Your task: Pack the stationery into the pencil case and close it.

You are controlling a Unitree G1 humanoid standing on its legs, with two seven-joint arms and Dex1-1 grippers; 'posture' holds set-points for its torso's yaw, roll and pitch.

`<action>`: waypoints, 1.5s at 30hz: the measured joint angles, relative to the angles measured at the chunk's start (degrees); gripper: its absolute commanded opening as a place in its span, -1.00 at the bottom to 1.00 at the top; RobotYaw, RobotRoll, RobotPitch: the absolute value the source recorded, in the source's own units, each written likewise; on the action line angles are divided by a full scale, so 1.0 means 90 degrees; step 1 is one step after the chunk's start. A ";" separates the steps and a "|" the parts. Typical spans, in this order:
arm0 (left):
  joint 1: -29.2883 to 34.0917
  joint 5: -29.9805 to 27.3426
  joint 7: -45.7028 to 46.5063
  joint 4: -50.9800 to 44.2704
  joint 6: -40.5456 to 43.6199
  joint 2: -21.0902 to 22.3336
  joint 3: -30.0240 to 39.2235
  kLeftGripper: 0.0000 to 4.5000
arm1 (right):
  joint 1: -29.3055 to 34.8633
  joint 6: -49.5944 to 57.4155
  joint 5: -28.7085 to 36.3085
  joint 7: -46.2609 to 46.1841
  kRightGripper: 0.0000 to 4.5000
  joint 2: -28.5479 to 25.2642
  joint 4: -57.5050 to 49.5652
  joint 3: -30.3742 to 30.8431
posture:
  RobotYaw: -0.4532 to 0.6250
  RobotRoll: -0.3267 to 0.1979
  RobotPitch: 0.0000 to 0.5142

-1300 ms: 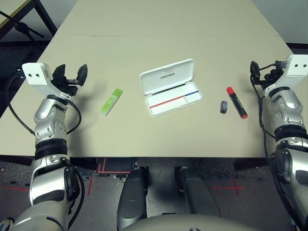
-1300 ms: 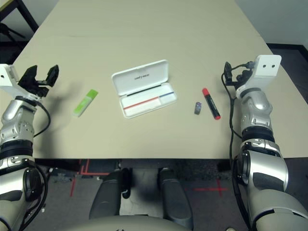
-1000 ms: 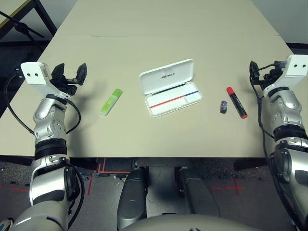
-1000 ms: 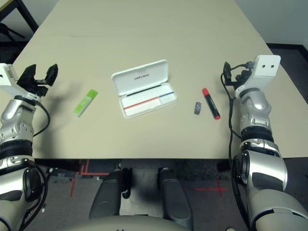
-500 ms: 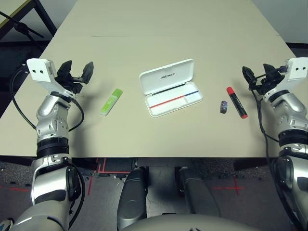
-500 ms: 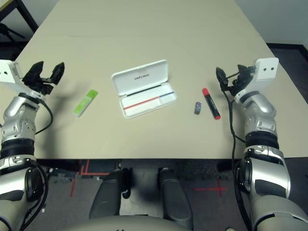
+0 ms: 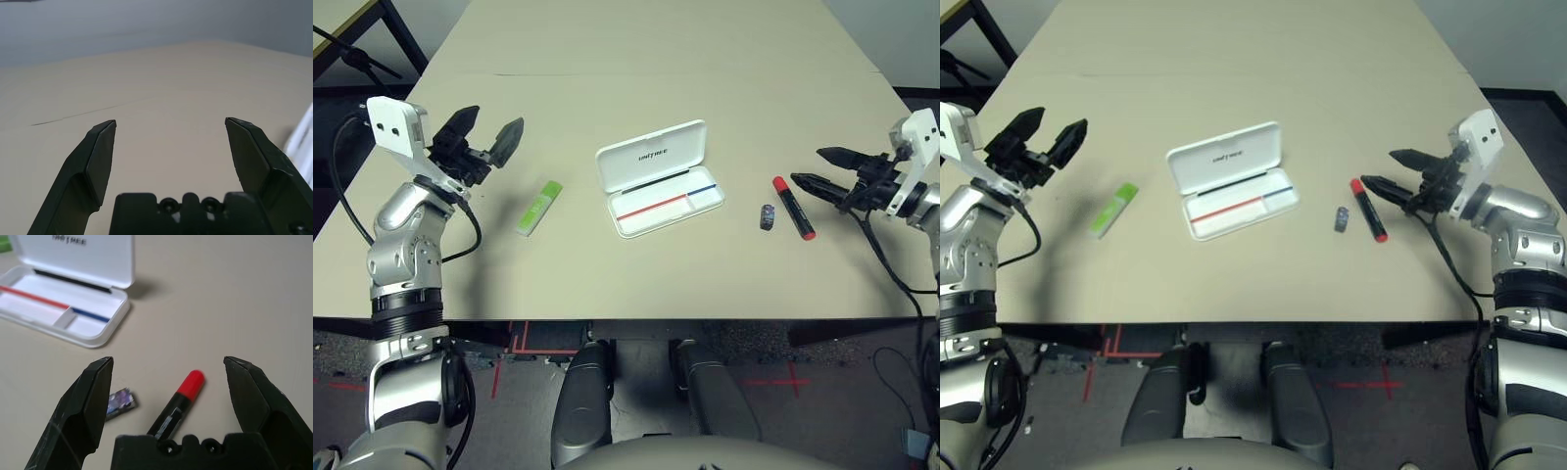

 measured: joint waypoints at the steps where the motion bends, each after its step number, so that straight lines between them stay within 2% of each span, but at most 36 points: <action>1: 0.0031 -0.0004 -0.0037 -0.0150 0.0134 0.0069 -0.0079 0.99 | -0.0004 0.0065 -0.0051 0.0096 1.00 -0.0029 -0.0021 0.0098 | -0.11 0.25 -0.32; 9: 0.0536 -0.0156 -0.0795 -0.1740 0.1287 0.0645 -0.0949 0.99 | -0.0114 0.0202 -0.0339 0.0432 1.00 -0.0099 -0.0110 0.0395 | -0.08 0.25 -0.30; 17: 0.0643 -0.0126 -0.1131 -0.2575 0.2065 0.0733 -0.2102 0.99 | -0.0166 0.0136 -0.0605 0.0509 1.00 -0.0103 -0.0005 0.0565 | -0.08 0.25 -0.30; 23: 0.0449 0.0418 -0.1275 -0.2519 0.2149 0.0804 -0.3009 0.99 | -0.0187 0.0041 -0.0741 0.0570 1.00 -0.0105 0.0094 0.0577 | -0.09 0.25 -0.29; 28: 0.0227 0.0783 -0.1438 -0.2278 0.2119 0.0786 -0.3477 0.99 | -0.0193 0.0024 -0.0792 0.0576 1.00 -0.0107 0.0093 0.0578 | -0.11 0.25 -0.28; 37: -0.0160 0.1327 -0.1740 -0.1573 0.1867 0.0365 -0.4200 0.99 | -0.0099 0.0006 -0.0802 0.0555 1.00 -0.0105 0.0074 0.0576 | -0.14 0.25 -0.28; 45: -0.0424 0.1668 -0.1931 -0.0997 0.1606 0.0074 -0.4451 0.99 | -0.0071 -0.0054 -0.0802 0.0532 1.00 -0.0104 0.0008 0.0575 | -0.17 0.25 -0.29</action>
